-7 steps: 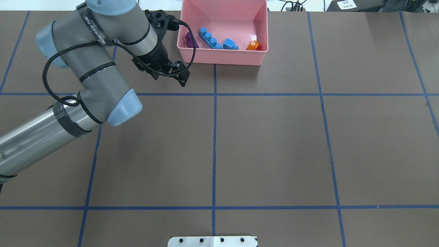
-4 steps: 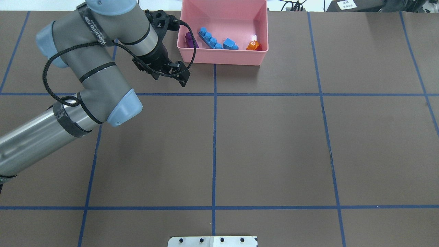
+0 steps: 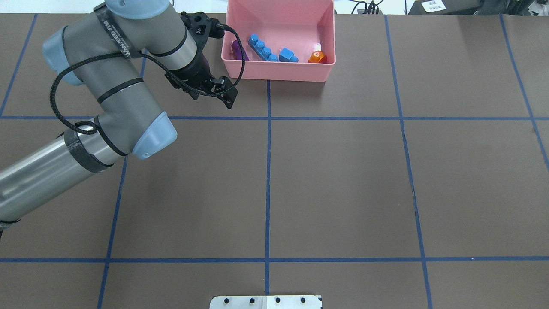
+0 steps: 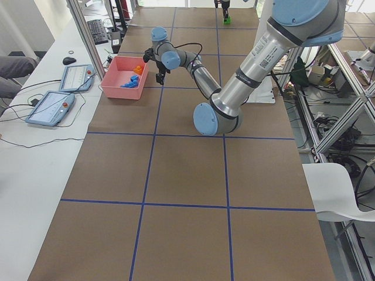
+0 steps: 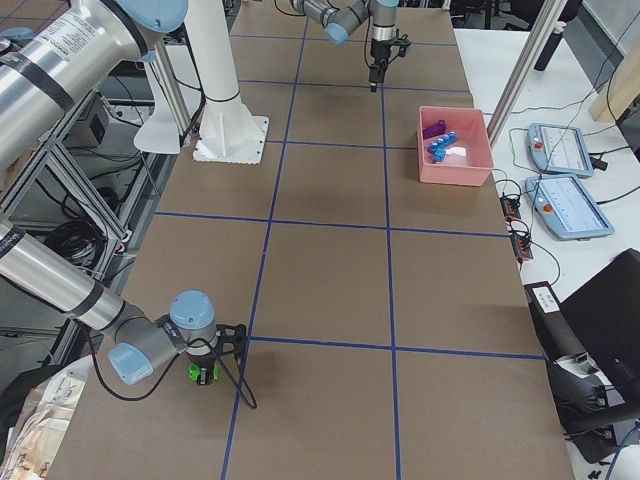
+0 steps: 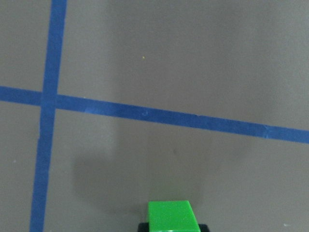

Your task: Put all blocks into box

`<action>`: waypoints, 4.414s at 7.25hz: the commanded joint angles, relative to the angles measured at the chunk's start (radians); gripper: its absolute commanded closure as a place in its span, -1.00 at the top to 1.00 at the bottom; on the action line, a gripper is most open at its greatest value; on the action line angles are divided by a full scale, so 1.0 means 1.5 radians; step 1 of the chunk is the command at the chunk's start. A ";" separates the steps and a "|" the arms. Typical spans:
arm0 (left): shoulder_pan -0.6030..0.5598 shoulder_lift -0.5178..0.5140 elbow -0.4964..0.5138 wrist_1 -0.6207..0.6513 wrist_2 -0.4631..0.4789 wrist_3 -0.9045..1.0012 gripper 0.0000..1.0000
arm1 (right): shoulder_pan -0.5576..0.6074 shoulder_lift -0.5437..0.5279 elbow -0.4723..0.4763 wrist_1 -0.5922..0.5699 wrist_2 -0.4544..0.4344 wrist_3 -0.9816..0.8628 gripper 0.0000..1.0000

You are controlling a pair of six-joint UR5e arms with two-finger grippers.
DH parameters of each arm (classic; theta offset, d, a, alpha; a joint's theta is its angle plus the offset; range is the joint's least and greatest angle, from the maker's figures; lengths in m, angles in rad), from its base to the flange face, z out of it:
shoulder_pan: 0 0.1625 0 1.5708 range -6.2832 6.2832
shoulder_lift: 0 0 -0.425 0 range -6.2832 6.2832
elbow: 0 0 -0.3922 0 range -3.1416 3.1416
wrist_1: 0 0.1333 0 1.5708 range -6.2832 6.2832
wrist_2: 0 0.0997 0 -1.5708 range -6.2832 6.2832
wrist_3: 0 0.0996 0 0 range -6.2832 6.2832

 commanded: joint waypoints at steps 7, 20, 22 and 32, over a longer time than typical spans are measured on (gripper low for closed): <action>-0.124 0.248 -0.210 0.221 0.008 0.250 1.00 | 0.256 0.190 0.231 -0.287 0.196 -0.003 -1.00; -0.559 0.520 -0.129 0.151 -0.080 0.724 1.00 | 0.236 1.041 0.057 -1.203 0.074 -0.050 -1.00; -0.558 0.520 -0.127 0.150 -0.080 0.722 1.00 | 0.198 1.202 -0.144 -1.149 0.073 0.036 -1.00; -0.557 0.513 -0.125 0.141 -0.080 0.720 1.00 | 0.074 1.346 -0.568 -0.615 -0.056 0.283 0.99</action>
